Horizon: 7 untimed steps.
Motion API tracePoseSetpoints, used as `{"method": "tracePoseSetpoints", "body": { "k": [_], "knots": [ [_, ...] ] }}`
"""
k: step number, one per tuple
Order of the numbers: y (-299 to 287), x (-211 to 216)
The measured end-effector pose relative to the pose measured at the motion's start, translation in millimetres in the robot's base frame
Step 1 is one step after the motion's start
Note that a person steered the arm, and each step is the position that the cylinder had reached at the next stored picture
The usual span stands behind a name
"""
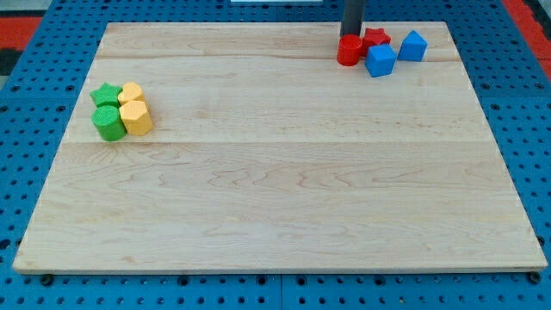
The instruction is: Place the blue triangle to the right of the blue cube
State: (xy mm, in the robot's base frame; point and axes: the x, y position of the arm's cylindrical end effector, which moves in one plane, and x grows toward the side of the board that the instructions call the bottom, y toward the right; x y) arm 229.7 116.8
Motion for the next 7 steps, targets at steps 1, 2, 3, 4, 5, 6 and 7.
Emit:
{"method": "tracePoseSetpoints", "body": {
  "k": [1,2,3,4,5,6,7],
  "knots": [
    [0.0,9.0],
    [2.6,-13.7],
    [11.1,-37.9],
    [14.0,-38.2],
    [14.5,-37.6],
    [55.0,-37.7],
    [69.9,-26.4]
  ]
}}
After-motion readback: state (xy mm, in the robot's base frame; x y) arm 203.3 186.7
